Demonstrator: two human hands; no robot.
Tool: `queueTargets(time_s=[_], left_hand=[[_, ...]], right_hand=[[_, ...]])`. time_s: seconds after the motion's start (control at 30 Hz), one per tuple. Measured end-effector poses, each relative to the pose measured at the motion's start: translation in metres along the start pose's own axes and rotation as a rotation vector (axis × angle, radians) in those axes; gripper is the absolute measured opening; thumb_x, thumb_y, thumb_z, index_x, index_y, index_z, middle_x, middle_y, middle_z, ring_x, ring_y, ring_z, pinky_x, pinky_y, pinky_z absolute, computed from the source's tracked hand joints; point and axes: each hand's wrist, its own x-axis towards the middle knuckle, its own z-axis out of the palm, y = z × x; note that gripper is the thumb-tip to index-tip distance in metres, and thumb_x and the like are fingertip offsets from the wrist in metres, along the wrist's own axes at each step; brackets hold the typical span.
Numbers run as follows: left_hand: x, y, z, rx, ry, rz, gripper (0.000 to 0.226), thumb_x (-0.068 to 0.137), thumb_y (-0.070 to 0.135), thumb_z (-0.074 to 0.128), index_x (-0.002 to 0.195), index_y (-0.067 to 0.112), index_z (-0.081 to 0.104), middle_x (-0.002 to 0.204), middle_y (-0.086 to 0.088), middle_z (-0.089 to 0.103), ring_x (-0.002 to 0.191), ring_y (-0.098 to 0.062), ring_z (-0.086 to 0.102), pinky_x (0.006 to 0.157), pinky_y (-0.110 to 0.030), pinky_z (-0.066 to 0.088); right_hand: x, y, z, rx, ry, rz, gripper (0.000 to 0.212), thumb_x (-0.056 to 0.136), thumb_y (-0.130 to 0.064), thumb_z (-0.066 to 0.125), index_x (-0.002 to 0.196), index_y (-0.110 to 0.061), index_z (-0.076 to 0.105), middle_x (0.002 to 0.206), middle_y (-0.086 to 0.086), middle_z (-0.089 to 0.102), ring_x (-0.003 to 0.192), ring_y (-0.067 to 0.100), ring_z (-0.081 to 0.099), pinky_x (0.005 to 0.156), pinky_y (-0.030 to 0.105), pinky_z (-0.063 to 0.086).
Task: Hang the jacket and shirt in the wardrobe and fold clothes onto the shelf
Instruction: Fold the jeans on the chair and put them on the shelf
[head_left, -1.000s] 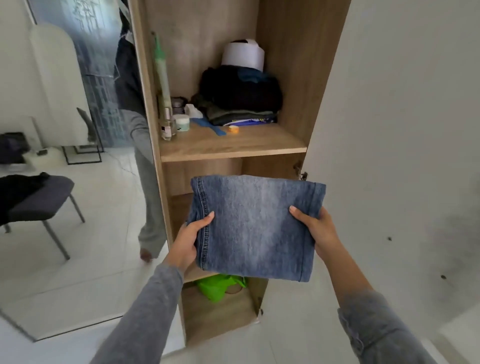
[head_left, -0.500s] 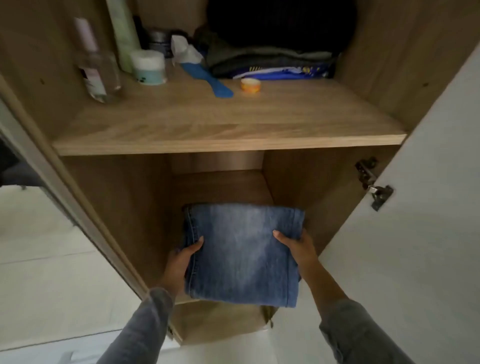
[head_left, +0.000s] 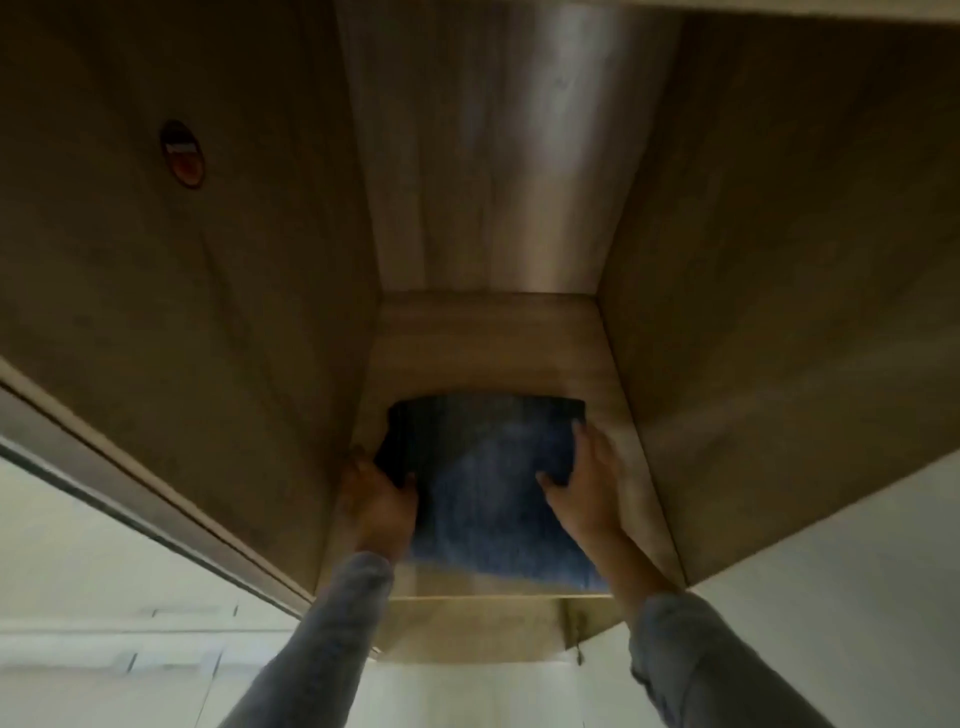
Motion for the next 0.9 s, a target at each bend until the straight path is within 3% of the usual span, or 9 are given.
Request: queueTargets(time_s=[0.07, 0.13, 0.17, 0.23, 0.47, 0.53, 0.67, 0.77, 0.9], left_hand=[[-0.024, 0.015, 0.010, 0.134, 0.099, 0.344, 0.059, 0.091, 0.037, 0.051, 0.138, 0.003, 0.042, 0.142, -0.020, 0.042, 0.131, -0.036, 0.040, 0.107, -0.048, 0.034], [-0.043, 0.017, 0.024, 0.281, 0.075, 0.580, 0.059, 0.099, 0.047, 0.025, 0.131, 0.006, 0.054, 0.134, -0.018, 0.053, 0.125, -0.035, 0.049, 0.102, -0.052, 0.040], [-0.044, 0.010, 0.030, 0.358, 0.041, 0.609, 0.064, 0.099, 0.050, 0.016, 0.129, 0.008, 0.056, 0.131, -0.018, 0.056, 0.121, -0.035, 0.053, 0.099, -0.053, 0.042], [-0.046, 0.000, 0.037, 0.399, -0.009, 0.563, 0.064, 0.099, 0.050, 0.014, 0.132, 0.011, 0.053, 0.132, -0.019, 0.055, 0.121, -0.037, 0.053, 0.098, -0.051, 0.042], [-0.038, -0.004, 0.052, 0.459, 0.127, 0.598, 0.055, 0.092, 0.044, 0.033, 0.137, 0.016, 0.049, 0.141, -0.017, 0.047, 0.127, -0.038, 0.046, 0.100, -0.049, 0.040], [-0.031, -0.002, 0.056, 0.465, 0.152, 0.589, 0.055, 0.092, 0.045, 0.032, 0.137, 0.017, 0.049, 0.142, -0.016, 0.046, 0.129, -0.038, 0.044, 0.101, -0.050, 0.039], [-0.010, 0.004, 0.063, 0.463, 0.176, 0.548, 0.059, 0.093, 0.050, 0.024, 0.140, 0.021, 0.044, 0.147, -0.013, 0.039, 0.135, -0.036, 0.037, 0.107, -0.049, 0.034], [0.009, 0.010, 0.068, 0.481, 0.138, 0.525, 0.070, 0.087, 0.058, 0.006, 0.148, 0.028, 0.026, 0.157, -0.005, 0.018, 0.144, -0.028, 0.017, 0.116, -0.041, 0.017], [0.036, 0.020, 0.072, 0.465, 0.155, 0.519, 0.076, 0.080, 0.061, -0.003, 0.149, 0.034, 0.014, 0.159, 0.001, 0.007, 0.146, -0.023, 0.007, 0.117, -0.036, 0.008]], right_hand=[[-0.026, -0.002, 0.012, -0.107, -0.045, -0.128, 0.064, 0.086, -0.049, 0.046, 0.137, -0.011, 0.046, 0.144, 0.014, 0.044, 0.134, 0.030, 0.040, 0.111, 0.048, 0.031], [-0.045, 0.001, 0.023, -0.176, -0.084, -0.164, 0.057, 0.096, -0.048, 0.023, 0.125, -0.015, 0.060, 0.133, 0.011, 0.056, 0.123, 0.028, 0.053, 0.105, 0.046, 0.034], [-0.050, 0.005, 0.027, -0.209, -0.092, -0.157, 0.057, 0.097, -0.046, 0.021, 0.120, -0.017, 0.064, 0.130, 0.010, 0.059, 0.120, 0.026, 0.057, 0.105, 0.044, 0.031], [-0.054, 0.011, 0.034, -0.251, -0.093, -0.142, 0.051, 0.092, -0.042, 0.030, 0.121, -0.018, 0.064, 0.130, 0.008, 0.059, 0.120, 0.024, 0.056, 0.103, 0.042, 0.025], [-0.047, 0.017, 0.052, -0.344, -0.030, -0.178, 0.051, 0.090, -0.039, 0.031, 0.128, -0.018, 0.058, 0.137, 0.008, 0.053, 0.128, 0.022, 0.049, 0.104, 0.044, 0.024], [-0.036, 0.017, 0.052, -0.376, -0.015, -0.186, 0.056, 0.091, -0.041, 0.024, 0.133, -0.019, 0.053, 0.142, 0.006, 0.047, 0.133, 0.021, 0.043, 0.108, 0.042, 0.019], [-0.014, 0.018, 0.056, -0.357, -0.046, -0.231, 0.075, 0.083, -0.049, -0.007, 0.149, -0.027, 0.022, 0.158, -0.002, 0.013, 0.146, 0.012, 0.007, 0.114, 0.035, -0.005], [0.002, 0.018, 0.062, -0.327, 0.036, -0.211, 0.072, 0.086, -0.049, 0.001, 0.146, -0.025, 0.032, 0.155, 0.000, 0.026, 0.144, 0.014, 0.018, 0.116, 0.036, 0.002], [0.029, 0.016, 0.073, -0.299, 0.166, -0.201, 0.059, 0.089, -0.044, 0.021, 0.132, -0.019, 0.053, 0.135, 0.005, 0.053, 0.128, 0.021, 0.046, 0.113, 0.041, 0.026]])
